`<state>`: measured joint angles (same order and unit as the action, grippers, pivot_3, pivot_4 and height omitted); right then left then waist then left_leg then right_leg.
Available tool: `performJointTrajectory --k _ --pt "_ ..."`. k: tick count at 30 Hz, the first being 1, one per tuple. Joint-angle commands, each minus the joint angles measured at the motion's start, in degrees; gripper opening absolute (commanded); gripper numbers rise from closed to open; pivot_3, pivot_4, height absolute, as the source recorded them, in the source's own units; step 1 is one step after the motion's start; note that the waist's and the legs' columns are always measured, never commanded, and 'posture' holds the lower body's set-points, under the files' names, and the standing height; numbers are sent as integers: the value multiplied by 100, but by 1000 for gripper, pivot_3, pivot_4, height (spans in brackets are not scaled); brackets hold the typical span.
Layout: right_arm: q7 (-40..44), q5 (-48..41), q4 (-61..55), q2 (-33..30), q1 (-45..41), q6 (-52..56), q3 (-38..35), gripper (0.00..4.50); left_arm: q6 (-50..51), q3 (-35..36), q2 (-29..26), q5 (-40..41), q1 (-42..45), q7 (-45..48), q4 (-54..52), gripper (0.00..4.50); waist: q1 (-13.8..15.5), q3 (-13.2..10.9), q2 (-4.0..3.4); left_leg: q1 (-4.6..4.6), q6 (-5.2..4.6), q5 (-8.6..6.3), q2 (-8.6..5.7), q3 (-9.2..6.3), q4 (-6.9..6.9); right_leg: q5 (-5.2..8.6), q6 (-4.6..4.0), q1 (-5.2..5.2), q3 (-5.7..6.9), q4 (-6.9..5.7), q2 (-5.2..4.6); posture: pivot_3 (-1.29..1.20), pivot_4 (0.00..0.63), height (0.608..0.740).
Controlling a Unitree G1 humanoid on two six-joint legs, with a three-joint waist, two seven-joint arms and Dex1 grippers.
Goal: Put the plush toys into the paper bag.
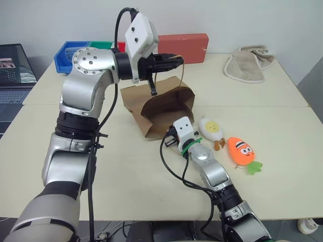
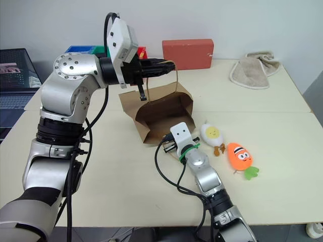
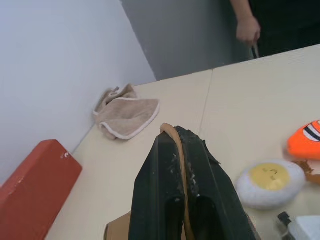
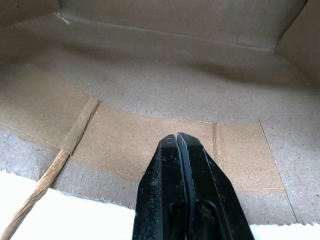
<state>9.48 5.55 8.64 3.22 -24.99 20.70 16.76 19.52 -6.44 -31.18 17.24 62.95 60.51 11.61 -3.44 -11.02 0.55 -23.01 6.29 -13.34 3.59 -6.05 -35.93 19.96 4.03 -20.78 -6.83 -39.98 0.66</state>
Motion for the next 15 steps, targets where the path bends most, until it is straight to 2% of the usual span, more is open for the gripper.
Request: performJointTrajectory --k 1,4,10,13,15 --pt "147 -46 -312 -33 -25 147 -22 25 139 83 -45 154 -121 187 -270 0 -4 0 0 0 0 0 0 0 1 0 0 -1 -1 0 0 0 150 740" --pt "263 -118 -660 -94 -27 246 -63 25 443 83 -96 358 -281 415 -518 0 -18 -1 -1 -4 0 0 0 -1 1 0 0 -6 0 -1 1 0 150 740" --pt "825 -452 -1724 -393 125 843 -73 25 786 53 -173 525 -565 712 -926 0 -19 -1 -1 -68 22 14 0 -11 -8 -1 -1 -66 9 -10 1 0 150 740" --pt "1075 -708 -2425 -639 254 1328 -187 590 883 53 -158 590 -630 751 -1018 0 1 -1 -1 -77 23 14 0 -18 -8 -1 -1 -67 17 -4 0 0 150 740" --pt "1201 -858 -2778 -756 302 1608 -219 1248 924 45 -153 622 -656 774 -1062 0 2 -1 -1 -77 23 14 0 -18 -8 0 -1 -67 17 -4 0 0 150 740"
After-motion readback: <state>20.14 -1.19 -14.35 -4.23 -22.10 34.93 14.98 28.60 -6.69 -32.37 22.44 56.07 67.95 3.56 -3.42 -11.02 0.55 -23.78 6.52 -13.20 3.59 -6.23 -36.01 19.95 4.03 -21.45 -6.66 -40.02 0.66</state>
